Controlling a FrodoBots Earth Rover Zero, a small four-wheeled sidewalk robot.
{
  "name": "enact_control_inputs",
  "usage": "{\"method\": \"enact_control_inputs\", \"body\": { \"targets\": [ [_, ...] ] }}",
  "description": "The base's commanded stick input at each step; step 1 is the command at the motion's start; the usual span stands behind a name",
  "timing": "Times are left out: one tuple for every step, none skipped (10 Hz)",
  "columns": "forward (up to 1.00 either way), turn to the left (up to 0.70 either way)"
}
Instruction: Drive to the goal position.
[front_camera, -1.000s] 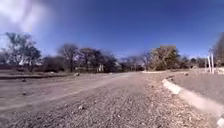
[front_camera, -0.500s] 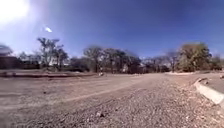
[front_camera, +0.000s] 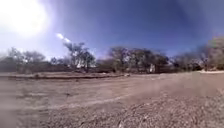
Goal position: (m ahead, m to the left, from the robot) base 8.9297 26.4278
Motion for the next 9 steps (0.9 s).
{"method": "enact_control_inputs", "body": {
  "targets": [
    [0.70,0.35],
    [0.70,0.35],
    [0.70,0.35],
    [0.70,0.35],
    [0.70,0.35],
    [0.70,0.35],
    [0.70,0.35],
    [0.70,0.35],
    [0.70,0.35]
  ]
}}
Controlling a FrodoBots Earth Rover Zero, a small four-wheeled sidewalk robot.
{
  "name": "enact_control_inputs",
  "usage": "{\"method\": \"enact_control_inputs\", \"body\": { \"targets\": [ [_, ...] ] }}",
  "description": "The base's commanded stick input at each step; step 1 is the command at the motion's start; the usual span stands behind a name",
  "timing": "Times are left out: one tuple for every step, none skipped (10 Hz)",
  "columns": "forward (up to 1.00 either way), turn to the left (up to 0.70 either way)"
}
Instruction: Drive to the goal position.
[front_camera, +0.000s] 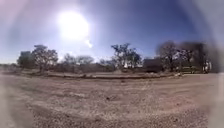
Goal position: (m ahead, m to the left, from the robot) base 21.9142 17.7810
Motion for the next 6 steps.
{"method": "enact_control_inputs", "body": {
  "targets": [
    [0.70,0.35],
    [0.70,0.35],
    [0.70,0.35],
    [0.70,0.35],
    [0.70,0.35],
    [0.70,0.34]
  ]
}}
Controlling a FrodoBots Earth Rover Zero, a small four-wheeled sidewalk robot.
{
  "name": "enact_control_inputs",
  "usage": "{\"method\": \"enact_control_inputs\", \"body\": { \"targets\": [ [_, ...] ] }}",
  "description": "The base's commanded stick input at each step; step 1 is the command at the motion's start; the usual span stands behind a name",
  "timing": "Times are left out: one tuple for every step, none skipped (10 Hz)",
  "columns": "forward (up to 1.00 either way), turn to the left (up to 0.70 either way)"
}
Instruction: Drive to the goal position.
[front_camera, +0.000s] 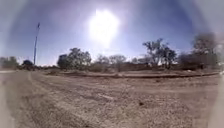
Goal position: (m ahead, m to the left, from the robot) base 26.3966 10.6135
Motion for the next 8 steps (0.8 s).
{"method": "enact_control_inputs", "body": {
  "targets": [
    [0.70,0.31],
    [0.70,0.10],
    [0.70,0.00],
    [0.70,0.00],
    [0.70,0.00],
    [0.70,0.00],
    [0.70,0.00],
    [0.70,0.00]
  ]
}}
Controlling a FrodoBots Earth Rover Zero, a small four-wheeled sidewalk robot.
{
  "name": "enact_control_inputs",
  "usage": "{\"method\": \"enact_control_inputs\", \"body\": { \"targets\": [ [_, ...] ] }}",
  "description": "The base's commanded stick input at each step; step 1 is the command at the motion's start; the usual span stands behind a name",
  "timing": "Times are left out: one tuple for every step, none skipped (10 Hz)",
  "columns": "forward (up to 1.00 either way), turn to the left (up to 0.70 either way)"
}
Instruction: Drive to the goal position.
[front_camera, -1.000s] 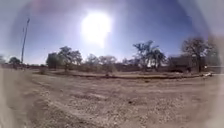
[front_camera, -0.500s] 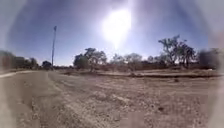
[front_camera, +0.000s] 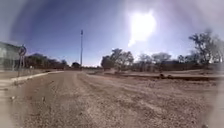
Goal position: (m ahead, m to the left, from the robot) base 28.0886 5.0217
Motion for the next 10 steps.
{"method": "enact_control_inputs", "body": {
  "targets": [
    [0.70,0.00],
    [0.70,0.00],
    [0.70,0.00],
    [0.70,0.00],
    [0.70,0.00],
    [0.70,0.00],
    [0.70,0.00],
    [0.70,0.00],
    [0.70,0.00],
    [0.70,0.00]
  ]
}}
